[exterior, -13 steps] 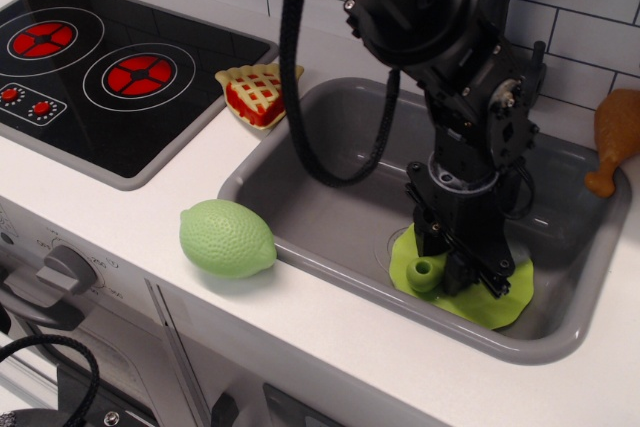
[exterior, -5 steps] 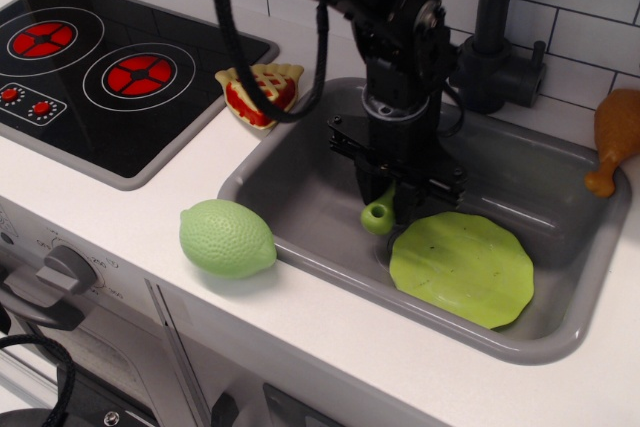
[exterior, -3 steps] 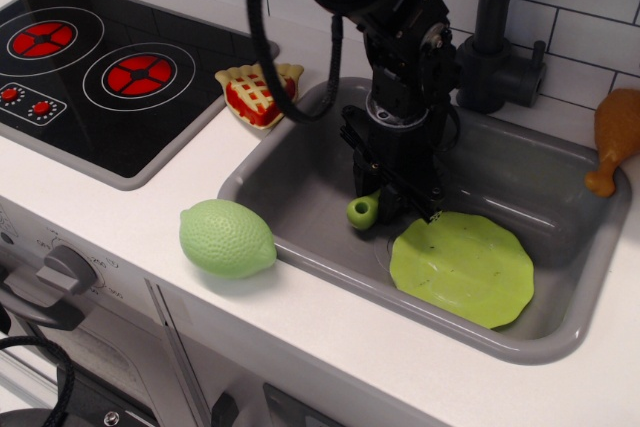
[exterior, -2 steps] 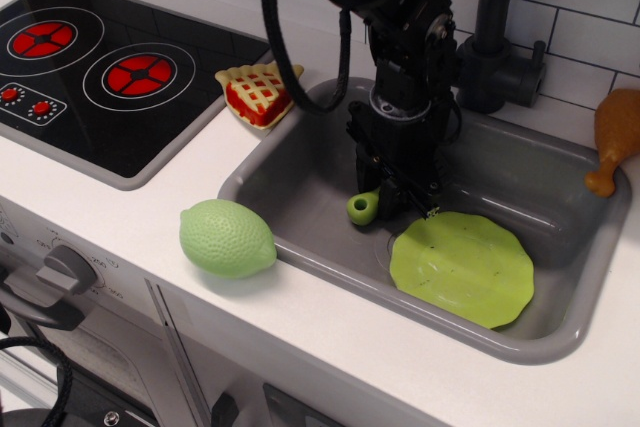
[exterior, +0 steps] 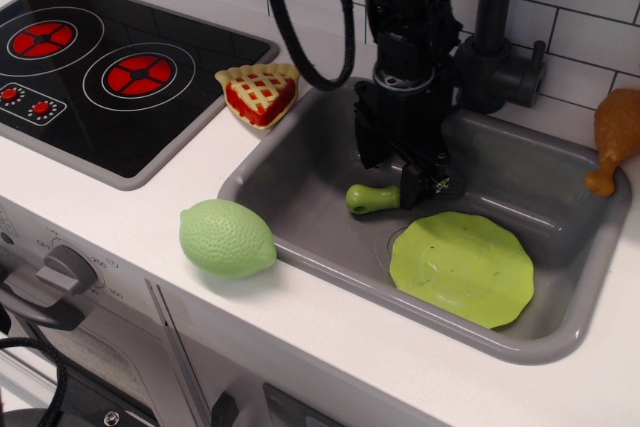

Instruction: Take spatula off plate sink

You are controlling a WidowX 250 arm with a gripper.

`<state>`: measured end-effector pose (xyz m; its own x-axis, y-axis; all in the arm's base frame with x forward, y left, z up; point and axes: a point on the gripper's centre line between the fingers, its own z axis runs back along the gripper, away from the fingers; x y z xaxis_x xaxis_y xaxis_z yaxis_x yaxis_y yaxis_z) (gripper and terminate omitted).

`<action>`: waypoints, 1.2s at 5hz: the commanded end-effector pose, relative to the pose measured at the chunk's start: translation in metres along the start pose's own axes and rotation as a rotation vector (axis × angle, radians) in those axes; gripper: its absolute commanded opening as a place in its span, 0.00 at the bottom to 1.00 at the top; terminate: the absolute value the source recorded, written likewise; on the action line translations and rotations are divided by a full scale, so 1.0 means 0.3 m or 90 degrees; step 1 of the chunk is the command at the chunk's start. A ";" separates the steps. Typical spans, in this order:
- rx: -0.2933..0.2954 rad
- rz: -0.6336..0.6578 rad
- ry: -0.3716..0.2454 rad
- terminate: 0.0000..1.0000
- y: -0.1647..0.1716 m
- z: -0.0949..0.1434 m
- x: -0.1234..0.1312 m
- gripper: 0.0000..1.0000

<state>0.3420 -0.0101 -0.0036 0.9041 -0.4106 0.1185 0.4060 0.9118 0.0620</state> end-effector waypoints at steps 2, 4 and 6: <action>-0.022 0.054 -0.083 0.00 0.024 0.271 0.001 1.00; -0.013 0.108 -0.082 0.00 -0.020 0.330 -0.005 1.00; -0.013 0.108 -0.082 1.00 -0.020 0.330 -0.005 1.00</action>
